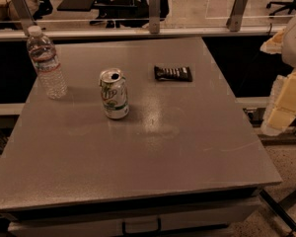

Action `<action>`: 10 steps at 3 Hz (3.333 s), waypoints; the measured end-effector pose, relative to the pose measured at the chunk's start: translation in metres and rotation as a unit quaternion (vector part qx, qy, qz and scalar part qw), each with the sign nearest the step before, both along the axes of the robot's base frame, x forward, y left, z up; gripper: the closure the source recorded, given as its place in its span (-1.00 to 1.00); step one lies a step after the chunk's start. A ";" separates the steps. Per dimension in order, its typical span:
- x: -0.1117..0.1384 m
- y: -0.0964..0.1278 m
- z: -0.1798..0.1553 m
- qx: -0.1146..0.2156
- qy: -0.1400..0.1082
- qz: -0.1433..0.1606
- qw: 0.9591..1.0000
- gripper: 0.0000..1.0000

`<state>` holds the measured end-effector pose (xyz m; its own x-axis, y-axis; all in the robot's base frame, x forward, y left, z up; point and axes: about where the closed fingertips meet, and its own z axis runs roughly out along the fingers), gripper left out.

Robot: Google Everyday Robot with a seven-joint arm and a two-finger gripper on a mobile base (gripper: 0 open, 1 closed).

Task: Knock 7up can over

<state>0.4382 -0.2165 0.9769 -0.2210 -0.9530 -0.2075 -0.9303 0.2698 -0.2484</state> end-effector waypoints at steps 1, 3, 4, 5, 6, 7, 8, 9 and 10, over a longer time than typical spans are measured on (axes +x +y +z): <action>0.000 0.000 0.000 0.000 0.000 0.000 1.000 -1.00; 0.033 0.043 -0.002 0.052 -0.010 0.025 0.998 -1.00; 0.055 0.078 -0.012 0.082 -0.015 0.044 0.996 -1.00; 0.077 0.116 -0.033 0.112 -0.014 0.060 0.992 -1.00; 0.096 0.155 -0.045 0.148 -0.026 0.069 0.986 -1.00; 0.110 0.190 -0.047 0.186 -0.042 0.076 0.979 -1.00; 0.121 0.220 -0.047 0.218 -0.049 0.080 0.972 -1.00; 0.126 0.250 -0.055 0.239 -0.043 0.087 0.966 -1.00; 0.125 0.274 -0.063 0.247 -0.037 0.101 0.963 -1.00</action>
Offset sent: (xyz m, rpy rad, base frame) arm 0.0348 0.0431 -0.0062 0.1245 0.0079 0.0504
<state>0.5632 0.0579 0.9142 -0.0085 -0.7555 -0.6551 -0.9612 0.1868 -0.2030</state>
